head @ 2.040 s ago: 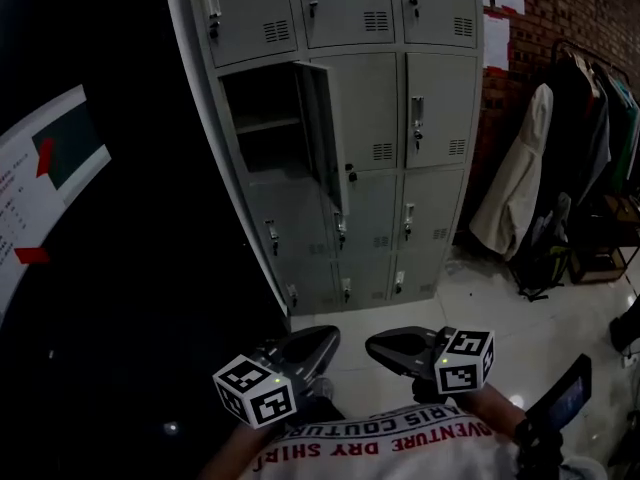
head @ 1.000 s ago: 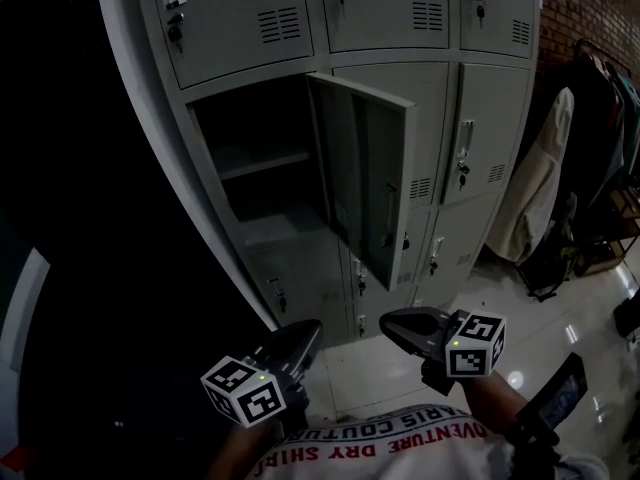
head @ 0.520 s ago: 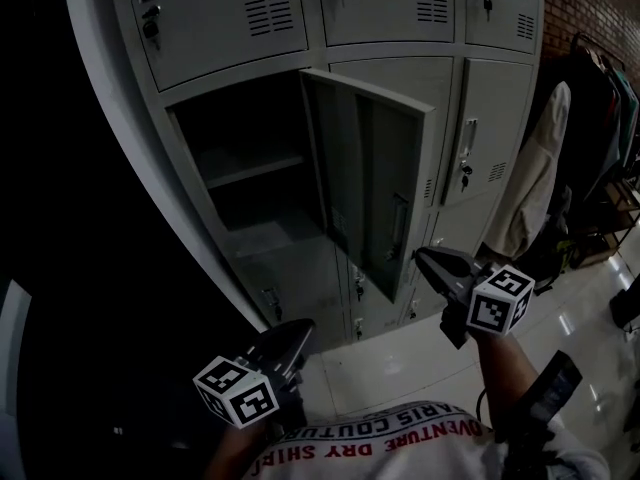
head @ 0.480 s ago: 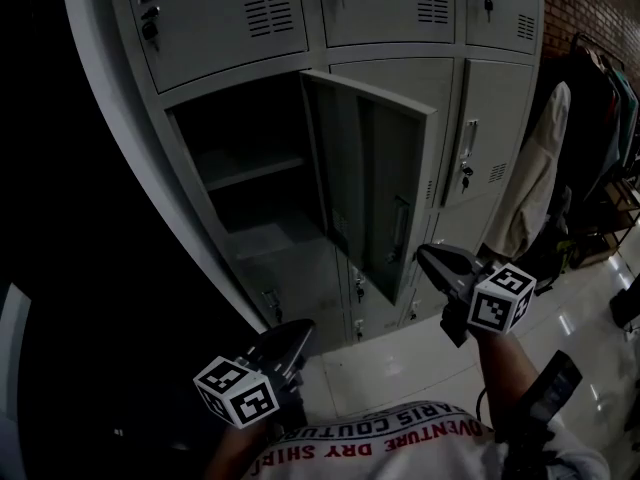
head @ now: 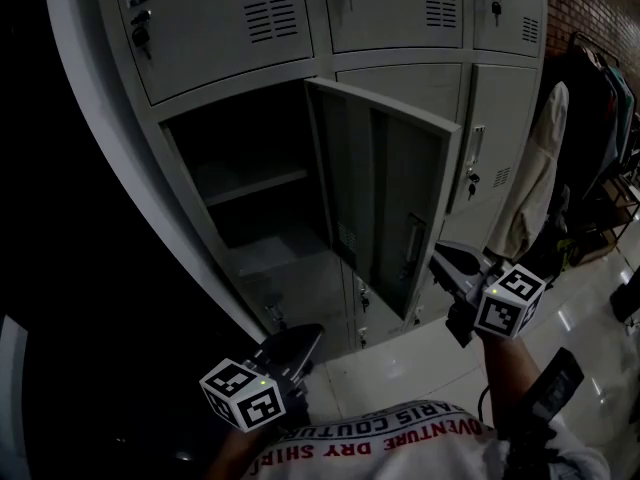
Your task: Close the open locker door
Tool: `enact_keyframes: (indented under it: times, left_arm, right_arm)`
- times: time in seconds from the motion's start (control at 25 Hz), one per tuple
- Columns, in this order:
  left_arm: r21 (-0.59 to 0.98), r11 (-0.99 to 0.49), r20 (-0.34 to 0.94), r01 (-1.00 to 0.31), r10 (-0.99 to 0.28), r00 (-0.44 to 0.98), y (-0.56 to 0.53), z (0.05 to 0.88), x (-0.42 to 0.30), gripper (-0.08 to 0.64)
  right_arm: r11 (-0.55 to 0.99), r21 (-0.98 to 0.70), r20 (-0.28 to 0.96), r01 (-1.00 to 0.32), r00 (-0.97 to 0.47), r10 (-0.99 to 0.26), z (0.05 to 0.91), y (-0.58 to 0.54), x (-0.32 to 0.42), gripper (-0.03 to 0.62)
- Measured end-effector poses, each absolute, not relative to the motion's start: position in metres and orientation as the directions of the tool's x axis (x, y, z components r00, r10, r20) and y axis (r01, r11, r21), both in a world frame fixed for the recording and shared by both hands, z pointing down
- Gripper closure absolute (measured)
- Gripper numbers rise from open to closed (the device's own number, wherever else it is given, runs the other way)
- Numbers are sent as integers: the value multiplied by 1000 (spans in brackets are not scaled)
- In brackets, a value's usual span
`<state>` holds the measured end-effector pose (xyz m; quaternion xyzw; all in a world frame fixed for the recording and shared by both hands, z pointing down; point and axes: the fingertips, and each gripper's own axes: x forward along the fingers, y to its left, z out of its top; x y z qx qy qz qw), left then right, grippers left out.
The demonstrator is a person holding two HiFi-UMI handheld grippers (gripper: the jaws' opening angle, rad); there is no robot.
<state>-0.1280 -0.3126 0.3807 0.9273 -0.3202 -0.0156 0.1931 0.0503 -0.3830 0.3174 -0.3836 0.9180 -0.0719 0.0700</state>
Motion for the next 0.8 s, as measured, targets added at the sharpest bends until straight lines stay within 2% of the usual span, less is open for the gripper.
enact_keyframes:
  times: [0.28, 0.64, 0.8]
  left_arm:
    - [359, -719, 112, -595, -600, 792, -318, 382, -139, 555]
    - [327, -711, 96, -622, -630, 771, -323, 370, -167, 555]
    - [325, -689, 93, -648, -659, 747, -327, 370, -185, 555]
  right_arm:
    - [773, -132, -55, -621, -774, -631, 314, -364, 9, 600]
    - [891, -55, -16, -451, -892, -452, 316, -349, -85, 600]
    - [910, -29, 16, -413, -911, -413, 323, -360, -126, 600]
